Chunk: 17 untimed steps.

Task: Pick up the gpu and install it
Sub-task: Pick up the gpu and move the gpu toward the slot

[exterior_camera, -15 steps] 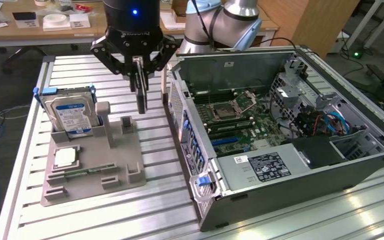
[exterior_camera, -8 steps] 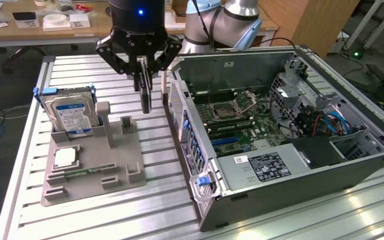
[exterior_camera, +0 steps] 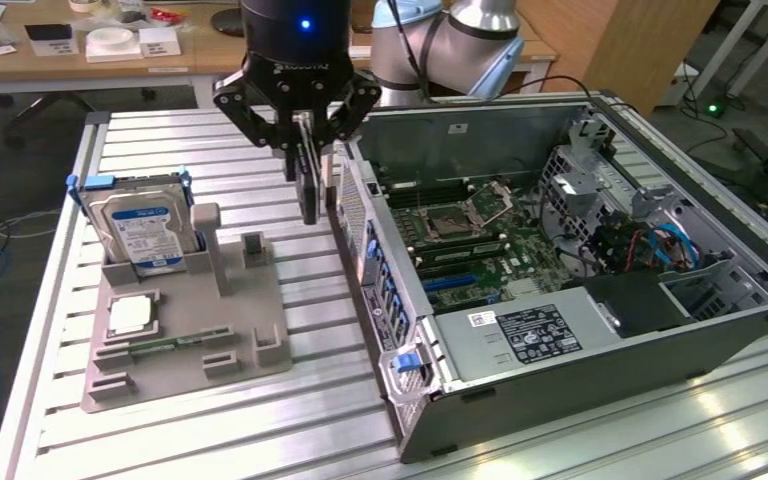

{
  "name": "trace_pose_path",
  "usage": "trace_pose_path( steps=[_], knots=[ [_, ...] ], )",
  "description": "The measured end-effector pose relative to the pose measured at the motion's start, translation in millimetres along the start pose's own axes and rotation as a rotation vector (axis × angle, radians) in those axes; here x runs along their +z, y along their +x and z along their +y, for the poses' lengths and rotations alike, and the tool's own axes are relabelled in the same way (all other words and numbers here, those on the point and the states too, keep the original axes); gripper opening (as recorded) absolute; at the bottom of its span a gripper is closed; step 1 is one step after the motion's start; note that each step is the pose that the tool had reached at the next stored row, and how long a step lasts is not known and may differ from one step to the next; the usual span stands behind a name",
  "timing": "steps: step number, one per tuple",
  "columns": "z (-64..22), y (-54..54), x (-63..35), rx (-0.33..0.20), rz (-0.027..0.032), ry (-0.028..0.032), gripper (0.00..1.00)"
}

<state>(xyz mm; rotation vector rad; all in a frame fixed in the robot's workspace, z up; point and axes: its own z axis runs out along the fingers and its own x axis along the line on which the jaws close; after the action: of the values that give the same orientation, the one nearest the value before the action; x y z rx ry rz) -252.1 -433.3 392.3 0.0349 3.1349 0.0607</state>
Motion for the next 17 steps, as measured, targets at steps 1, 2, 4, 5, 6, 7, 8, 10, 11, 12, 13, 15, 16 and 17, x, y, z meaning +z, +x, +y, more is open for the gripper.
trace_pose_path(
  steps=[1,2,4,5,6,7,8,10,11,12,13,15,16,17],
  knots=[
    [0.0,-1.9,0.0,0.000,0.0001,0.0000,0.28],
    [0.1,-4.1,0.0,0.000,0.0001,0.0000,0.28],
    [0.2,-8.3,0.1,0.000,0.0000,0.0000,0.28],
    [0.2,-10.6,0.1,0.000,0.0000,0.0000,0.28],
    [0.3,-13.0,0.1,0.000,0.0000,0.0000,0.28],
    [0.3,-15.4,0.1,0.000,0.0000,0.0000,0.28],
    [0.4,-18.0,0.1,0.000,0.0000,0.0000,0.28],
    [0.5,-23.1,0.1,0.000,0.0001,0.0000,0.28],
    [0.6,-25.7,0.1,0.000,0.0000,0.0001,0.28],
    [0.6,-28.2,0.1,0.000,0.0001,0.0001,0.28],
    [0.7,-30.8,0.1,0.000,0.0001,0.0000,0.28],
    [0.8,-36.5,0.2,0.000,0.0000,0.0000,0.28],
    [0.8,-39.1,0.3,0.000,0.0000,-0.0001,0.28],
    [0.9,-41.7,0.3,0.000,0.0000,0.0000,0.28]
  ],
)
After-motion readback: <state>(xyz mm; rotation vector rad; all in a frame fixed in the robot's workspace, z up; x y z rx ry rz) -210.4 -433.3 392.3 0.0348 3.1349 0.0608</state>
